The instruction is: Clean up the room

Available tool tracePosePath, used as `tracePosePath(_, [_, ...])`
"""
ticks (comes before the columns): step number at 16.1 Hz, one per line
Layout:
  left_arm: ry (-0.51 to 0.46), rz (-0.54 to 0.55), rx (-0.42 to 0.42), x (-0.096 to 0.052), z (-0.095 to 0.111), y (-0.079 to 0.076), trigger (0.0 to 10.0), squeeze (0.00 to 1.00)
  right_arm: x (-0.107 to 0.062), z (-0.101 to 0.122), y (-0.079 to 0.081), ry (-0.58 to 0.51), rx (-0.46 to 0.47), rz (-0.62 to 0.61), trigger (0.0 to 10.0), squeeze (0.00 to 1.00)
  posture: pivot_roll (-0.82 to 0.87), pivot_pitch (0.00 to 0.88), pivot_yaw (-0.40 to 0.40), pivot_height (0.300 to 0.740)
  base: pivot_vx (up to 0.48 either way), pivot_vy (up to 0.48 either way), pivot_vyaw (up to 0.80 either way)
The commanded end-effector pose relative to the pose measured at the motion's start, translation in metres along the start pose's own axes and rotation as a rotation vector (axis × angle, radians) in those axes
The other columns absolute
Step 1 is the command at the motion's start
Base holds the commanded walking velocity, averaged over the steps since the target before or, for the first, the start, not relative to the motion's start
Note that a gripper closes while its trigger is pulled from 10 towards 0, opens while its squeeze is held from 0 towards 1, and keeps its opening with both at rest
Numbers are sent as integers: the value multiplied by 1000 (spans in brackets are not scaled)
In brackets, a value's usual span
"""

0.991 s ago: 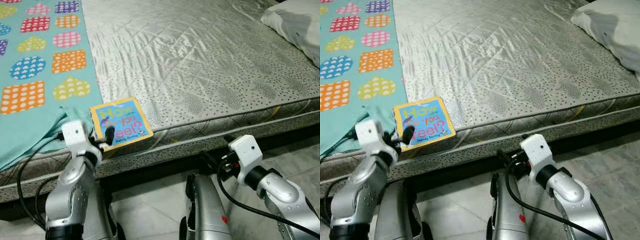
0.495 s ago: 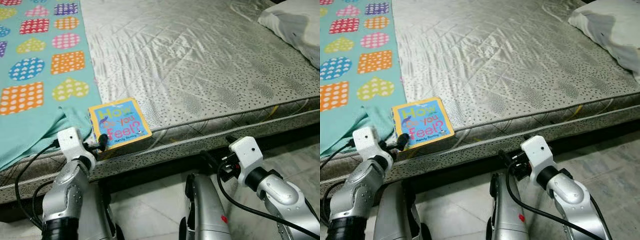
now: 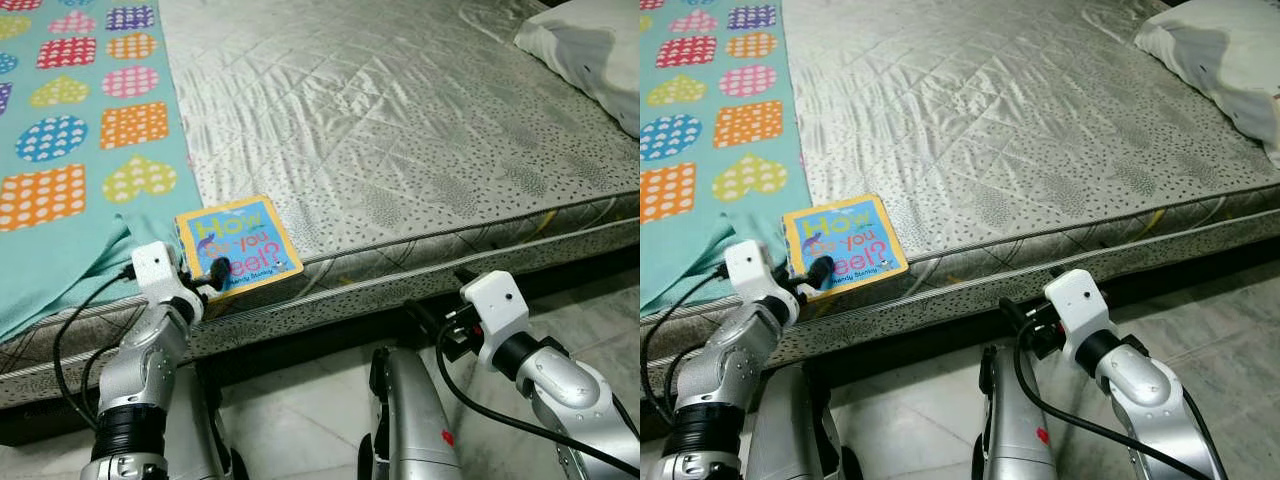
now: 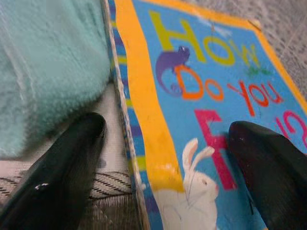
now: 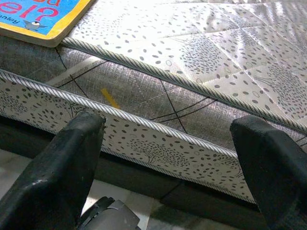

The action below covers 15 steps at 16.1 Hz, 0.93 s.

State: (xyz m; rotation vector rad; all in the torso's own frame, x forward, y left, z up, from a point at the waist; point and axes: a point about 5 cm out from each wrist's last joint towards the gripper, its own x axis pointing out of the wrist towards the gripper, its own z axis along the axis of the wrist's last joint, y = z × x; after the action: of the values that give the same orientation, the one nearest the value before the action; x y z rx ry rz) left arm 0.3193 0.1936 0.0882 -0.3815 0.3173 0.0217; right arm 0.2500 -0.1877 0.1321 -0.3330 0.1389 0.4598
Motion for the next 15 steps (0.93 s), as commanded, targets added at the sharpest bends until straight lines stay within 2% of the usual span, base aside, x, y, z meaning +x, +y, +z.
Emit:
tracePosePath(1, [86, -19, -27, 1, -15, -1, 10000, 0, -2, 1, 0, -1, -18, 1, 10000, 0, -138, 158, -30, 484, 0, 0, 0])
tracePosePath(3, [128, -59, -67, 3, -22, -4, 10000, 0, -1, 2, -3, -5, -24, -11, 10000, 0, -143, 160, -32, 484, 0, 0, 0])
tracePosePath(5, [168, -167, -192, 6, -26, -15, 10000, 0, -1, 4, -4, -11, -30, -22, 10000, 0, -143, 160, -32, 484, 0, 0, 0])
tracePosePath(6, [191, -184, -196, 7, -27, -17, 8078, 0, 0, 5, -4, -15, -32, -26, 10000, 0, -146, 158, -31, 484, 0, 0, 0])
tracePosePath(7, [200, -190, -201, 7, -28, -17, 4784, 0, 0, 5, -4, -17, -33, -28, 10000, 0, -146, 158, -29, 484, 0, 0, 0])
tracePosePath(9, [245, -237, -217, 7, -31, -21, 2706, 0, 2, 7, -3, -25, -33, -39, 10000, 0, -136, 156, -20, 484, 0, 0, 0])
tracePosePath(10, [254, -247, -222, 7, -31, -22, 0, 0, 2, 7, -3, -26, -33, -39, 10000, 0, -129, 158, -15, 484, 0, 0, 0])
tracePosePath(15, [254, -271, -257, 7, -29, -24, 0, 0, 4, 5, -3, -26, -38, -44, 10000, 0, -122, 155, -24, 484, 0, 0, 0])
